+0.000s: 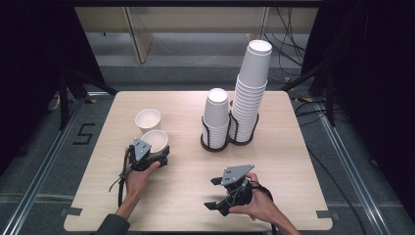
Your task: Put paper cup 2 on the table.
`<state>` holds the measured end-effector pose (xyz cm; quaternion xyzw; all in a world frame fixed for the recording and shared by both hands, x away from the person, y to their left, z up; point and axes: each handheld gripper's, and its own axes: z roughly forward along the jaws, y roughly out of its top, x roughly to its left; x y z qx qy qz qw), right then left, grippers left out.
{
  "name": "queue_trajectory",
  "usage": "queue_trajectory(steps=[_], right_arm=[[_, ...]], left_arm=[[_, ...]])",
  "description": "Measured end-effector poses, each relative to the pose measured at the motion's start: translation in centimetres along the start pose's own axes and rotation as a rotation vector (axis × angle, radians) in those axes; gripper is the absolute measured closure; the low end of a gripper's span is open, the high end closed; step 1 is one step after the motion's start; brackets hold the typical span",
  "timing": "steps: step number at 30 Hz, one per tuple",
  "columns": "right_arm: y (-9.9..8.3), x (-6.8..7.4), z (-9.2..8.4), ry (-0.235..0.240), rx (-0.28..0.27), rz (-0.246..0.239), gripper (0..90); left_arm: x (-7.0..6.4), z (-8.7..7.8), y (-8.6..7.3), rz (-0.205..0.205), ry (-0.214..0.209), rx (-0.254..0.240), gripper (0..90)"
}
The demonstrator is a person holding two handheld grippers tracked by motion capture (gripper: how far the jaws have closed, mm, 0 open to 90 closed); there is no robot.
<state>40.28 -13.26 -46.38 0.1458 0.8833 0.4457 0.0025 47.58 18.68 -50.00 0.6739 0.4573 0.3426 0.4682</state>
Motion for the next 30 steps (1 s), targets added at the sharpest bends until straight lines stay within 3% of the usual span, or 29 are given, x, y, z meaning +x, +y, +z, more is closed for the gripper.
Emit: queue_trajectory(steps=[10, 13, 15, 30], right_arm=[[-0.1, 0.0, 0.0, 0.005, -0.004, 0.001, 19.3], [-0.2, 0.0, -0.1, 0.002, 0.004, 0.006, 19.3], [-0.2, 0.0, -0.2, 0.0, 0.001, 0.004, 19.3], [-0.5, 0.1, -0.4, -0.001, 0.003, -0.001, 19.3]], left_arm=[[0.3, -0.5, -0.3, -0.007, -0.024, 0.071, 14.2], [0.6, -0.6, -0.4, -0.019, -0.007, 0.076, 14.2], [1.0, -0.6, -0.4, -0.006, 0.002, 0.083, 14.2], [1.2, -0.9, -0.9, -0.019, -0.013, 0.128, 14.5]])
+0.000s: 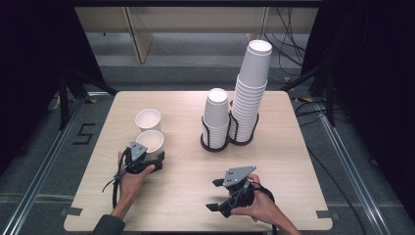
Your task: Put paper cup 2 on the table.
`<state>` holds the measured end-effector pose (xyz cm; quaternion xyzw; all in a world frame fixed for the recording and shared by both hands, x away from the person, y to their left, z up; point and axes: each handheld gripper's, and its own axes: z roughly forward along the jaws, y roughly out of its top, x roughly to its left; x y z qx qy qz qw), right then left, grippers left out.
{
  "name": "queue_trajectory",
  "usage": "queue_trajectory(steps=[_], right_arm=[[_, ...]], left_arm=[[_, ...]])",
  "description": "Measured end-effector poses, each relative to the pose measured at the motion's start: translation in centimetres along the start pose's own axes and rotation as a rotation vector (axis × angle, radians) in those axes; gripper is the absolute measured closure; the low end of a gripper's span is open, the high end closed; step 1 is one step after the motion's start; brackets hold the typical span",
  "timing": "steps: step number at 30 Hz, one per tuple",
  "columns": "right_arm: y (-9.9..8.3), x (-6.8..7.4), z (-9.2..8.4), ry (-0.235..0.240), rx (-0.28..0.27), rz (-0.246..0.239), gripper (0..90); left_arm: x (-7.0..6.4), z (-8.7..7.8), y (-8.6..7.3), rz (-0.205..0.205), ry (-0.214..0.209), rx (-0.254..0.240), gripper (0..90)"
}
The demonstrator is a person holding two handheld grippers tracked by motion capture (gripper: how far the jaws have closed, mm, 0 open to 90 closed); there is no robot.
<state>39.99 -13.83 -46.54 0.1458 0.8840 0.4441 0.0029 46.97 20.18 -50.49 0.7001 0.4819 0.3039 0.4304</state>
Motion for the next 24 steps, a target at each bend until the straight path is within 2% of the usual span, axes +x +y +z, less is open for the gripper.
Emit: queue_trajectory(steps=[8, 11, 12, 13, 15, 16, 18, 19, 20, 24], right_arm=[[-0.2, 0.1, -0.4, 0.0, -0.006, 0.012, 19.3], [-0.4, 0.1, -0.7, -0.017, -0.01, 0.025, 19.3], [-0.4, -0.1, -0.8, -0.025, -0.017, 0.004, 19.3], [-0.5, 0.0, -0.9, -0.022, -0.013, 0.026, 19.3], [-0.7, 0.0, -1.1, -0.036, -0.013, 0.041, 19.2], [-0.7, -0.1, -1.2, -0.031, -0.016, 0.038, 19.2], [-0.9, -0.2, -1.3, -0.043, -0.023, 0.035, 19.2], [-1.0, -0.1, -1.4, -0.045, -0.016, 0.056, 19.2], [-1.0, -0.1, -1.4, -0.042, -0.02, 0.042, 19.2], [-1.2, -0.1, -1.5, -0.044, -0.018, 0.048, 19.1]], left_arm=[[0.0, -0.9, -0.3, -0.004, 0.0, 0.016, 14.5], [-0.1, -1.5, -0.5, -0.006, -0.008, 0.022, 14.6], [-0.1, -1.6, -0.5, -0.004, -0.012, 0.03, 14.6], [-0.1, -1.9, -0.5, -0.004, -0.009, 0.041, 14.5], [-0.1, -2.5, -0.6, -0.016, -0.005, 0.042, 14.6], [-0.1, -2.6, -0.7, -0.008, -0.013, 0.047, 14.5], [0.0, -2.8, -1.0, -0.024, -0.021, 0.056, 14.5], [0.1, -3.0, -1.1, -0.029, -0.015, 0.055, 14.6], [0.2, -3.2, -1.2, -0.024, -0.02, 0.06, 14.6], [0.1, -4.3, -1.5, -0.015, -0.013, 0.07, 14.6]])
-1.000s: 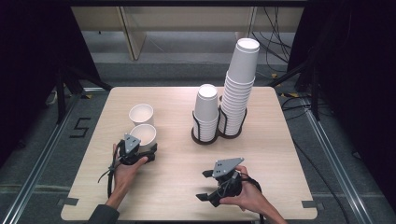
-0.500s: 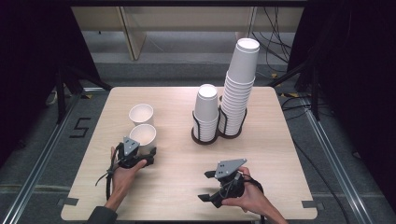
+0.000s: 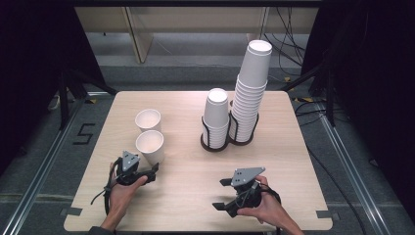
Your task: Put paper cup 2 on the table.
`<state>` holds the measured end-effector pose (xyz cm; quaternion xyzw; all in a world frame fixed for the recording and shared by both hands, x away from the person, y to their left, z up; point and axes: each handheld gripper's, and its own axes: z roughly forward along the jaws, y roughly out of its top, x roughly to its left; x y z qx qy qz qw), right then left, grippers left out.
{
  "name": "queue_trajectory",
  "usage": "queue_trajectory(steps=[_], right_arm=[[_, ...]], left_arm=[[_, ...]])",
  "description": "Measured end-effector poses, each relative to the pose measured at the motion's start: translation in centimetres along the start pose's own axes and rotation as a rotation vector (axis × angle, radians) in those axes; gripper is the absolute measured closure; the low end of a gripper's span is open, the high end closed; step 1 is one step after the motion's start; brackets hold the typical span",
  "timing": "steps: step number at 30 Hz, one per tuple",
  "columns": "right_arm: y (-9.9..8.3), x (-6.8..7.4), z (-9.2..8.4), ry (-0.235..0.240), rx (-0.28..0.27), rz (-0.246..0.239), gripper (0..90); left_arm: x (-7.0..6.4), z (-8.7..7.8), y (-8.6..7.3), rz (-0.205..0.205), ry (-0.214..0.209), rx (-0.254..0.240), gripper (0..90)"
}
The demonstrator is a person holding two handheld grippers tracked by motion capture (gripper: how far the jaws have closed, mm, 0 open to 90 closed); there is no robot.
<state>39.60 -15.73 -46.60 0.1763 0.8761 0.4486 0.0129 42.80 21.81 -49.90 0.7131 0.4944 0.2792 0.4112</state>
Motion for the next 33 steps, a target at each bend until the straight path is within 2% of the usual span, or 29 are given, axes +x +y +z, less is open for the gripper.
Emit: queue_trajectory(steps=[7, 9, 11, 13, 16, 19, 21, 23, 33], right_arm=[[-0.2, -0.2, -0.5, -0.019, -0.014, 0.017, 19.0], [-0.3, -0.2, -0.6, -0.028, -0.02, 0.013, 19.0], [-0.5, -0.1, -0.7, -0.036, -0.019, 0.037, 18.9], [-0.6, -0.3, -0.8, -0.034, -0.026, 0.032, 18.9], [-0.7, -0.2, -1.0, -0.037, -0.023, 0.055, 18.8], [-0.9, -0.3, -1.1, -0.037, -0.03, 0.043, 18.7], [-1.0, -0.2, -1.2, -0.036, -0.033, 0.067, 18.4], [-1.2, -0.2, -1.4, -0.034, -0.031, 0.068, 18.4], [-2.0, 0.2, -1.6, -0.043, -0.034, 0.071, 16.7]], left_arm=[[-0.5, -2.0, -0.8, -0.02, -0.041, -0.026, 14.6], [-0.8, -2.5, -0.9, -0.014, -0.06, -0.033, 14.6], [-1.3, -3.0, -1.0, -0.012, -0.077, -0.04, 14.6], [-1.9, -3.3, -1.2, -0.006, -0.1, -0.044, 14.6], [-2.9, -3.9, -1.5, 0.012, -0.129, -0.05, 14.6], [-3.9, -4.2, -2.0, 0.021, -0.167, -0.059, 14.6], [-4.5, -4.5, -2.3, 0.026, -0.187, -0.056, 14.6], [-5.1, -4.7, -2.6, 0.034, -0.212, -0.061, 14.6], [-6.8, -6.2, -3.6, 0.066, -0.267, -0.071, 14.6]])
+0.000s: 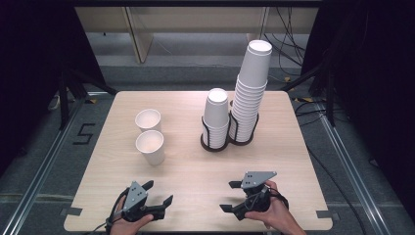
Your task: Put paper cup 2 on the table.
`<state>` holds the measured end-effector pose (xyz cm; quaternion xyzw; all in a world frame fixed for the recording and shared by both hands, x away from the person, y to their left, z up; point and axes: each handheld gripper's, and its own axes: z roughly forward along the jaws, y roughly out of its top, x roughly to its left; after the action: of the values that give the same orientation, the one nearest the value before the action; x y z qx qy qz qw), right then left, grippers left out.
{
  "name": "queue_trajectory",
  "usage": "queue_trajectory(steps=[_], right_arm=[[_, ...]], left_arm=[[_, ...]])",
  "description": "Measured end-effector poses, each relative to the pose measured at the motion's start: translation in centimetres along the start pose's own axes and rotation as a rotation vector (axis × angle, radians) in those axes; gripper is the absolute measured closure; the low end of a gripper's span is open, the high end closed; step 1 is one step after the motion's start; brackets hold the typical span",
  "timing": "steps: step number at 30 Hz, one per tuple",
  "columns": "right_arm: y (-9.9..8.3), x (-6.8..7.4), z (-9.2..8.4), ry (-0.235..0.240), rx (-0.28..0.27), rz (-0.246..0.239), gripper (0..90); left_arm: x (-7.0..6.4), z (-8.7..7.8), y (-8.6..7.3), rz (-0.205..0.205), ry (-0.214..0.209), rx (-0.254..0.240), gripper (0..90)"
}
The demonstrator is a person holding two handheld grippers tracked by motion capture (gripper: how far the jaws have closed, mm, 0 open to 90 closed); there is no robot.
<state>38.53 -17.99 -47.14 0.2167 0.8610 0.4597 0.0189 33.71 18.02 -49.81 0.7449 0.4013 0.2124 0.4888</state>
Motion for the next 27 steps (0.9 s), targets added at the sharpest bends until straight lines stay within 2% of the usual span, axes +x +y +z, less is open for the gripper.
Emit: queue_trajectory(steps=[1, 5, 8, 9, 12, 15, 16, 18, 19, 20, 21, 23, 24, 25, 26, 27], right_arm=[[0.0, 0.1, -0.1, -0.002, 0.004, 0.005, 16.7], [-0.3, 0.2, -0.4, -0.003, 0.006, 0.013, 16.4], [-0.6, 0.4, -0.6, -0.015, 0.002, -0.002, 16.2], [-0.7, 0.5, -0.6, -0.01, 0.01, 0.008, 16.1], [-1.2, 0.8, -0.7, -0.027, 0.011, -0.001, 16.1], [-1.6, 1.1, -0.9, -0.027, 0.028, 0.005, 16.1], [-1.7, 1.1, -0.9, -0.036, 0.019, -0.005, 16.1], [-1.9, 1.3, -1.0, -0.026, 0.025, 0.009, 16.1], [-2.1, 1.4, -1.1, -0.032, 0.03, 0.022, 16.1], [-2.2, 1.4, -1.1, -0.027, 0.028, 0.005, 16.1], [-2.3, 1.5, -1.2, -0.036, 0.032, 0.01, 16.1], [-2.5, 1.5, -1.3, -0.043, 0.036, 0.005, 16.1], [-2.6, 1.5, -1.4, -0.049, 0.039, -0.005, 16.0], [-2.6, 1.6, -1.4, -0.041, 0.047, 0.011, 16.1], [-2.8, 1.7, -1.4, -0.05, 0.048, 0.004, 16.1], [-2.8, 1.7, -1.5, -0.053, 0.054, 0.002, 16.0]], left_arm=[[-0.2, 0.0, -0.2, -0.003, -0.011, -0.007, 14.6], [-1.0, -0.3, -0.7, 0.035, -0.02, 0.018, 14.6], [-1.7, -0.3, -0.9, 0.033, -0.045, 0.025, 14.6], [-1.9, -0.1, -1.0, 0.036, -0.058, 0.023, 14.6], [-2.7, -0.1, -1.1, 0.056, -0.065, 0.032, 14.6], [-3.4, 0.0, -1.0, 0.09, -0.091, 0.055, 14.6], [-3.7, 0.0, -1.0, 0.118, -0.096, 0.056, 14.7], [-4.0, 0.0, -1.0, 0.159, -0.102, 0.068, 14.6], [-4.2, 0.0, -1.0, 0.164, -0.109, 0.073, 14.6], [-4.3, 0.0, -1.1, 0.171, -0.106, 0.08, 14.6], [-4.3, 0.0, -1.1, 0.182, -0.108, 0.085, 14.6], [-4.7, 0.0, -1.2, 0.17, -0.135, 0.092, 14.6], [-4.8, -0.1, -1.2, 0.178, -0.134, 0.096, 14.6], [-5.0, -0.1, -1.2, 0.192, -0.142, 0.099, 14.6], [-5.1, -0.1, -1.2, 0.197, -0.139, 0.098, 14.6], [-5.1, -0.1, -1.2, 0.22, -0.136, 0.106, 14.6]])
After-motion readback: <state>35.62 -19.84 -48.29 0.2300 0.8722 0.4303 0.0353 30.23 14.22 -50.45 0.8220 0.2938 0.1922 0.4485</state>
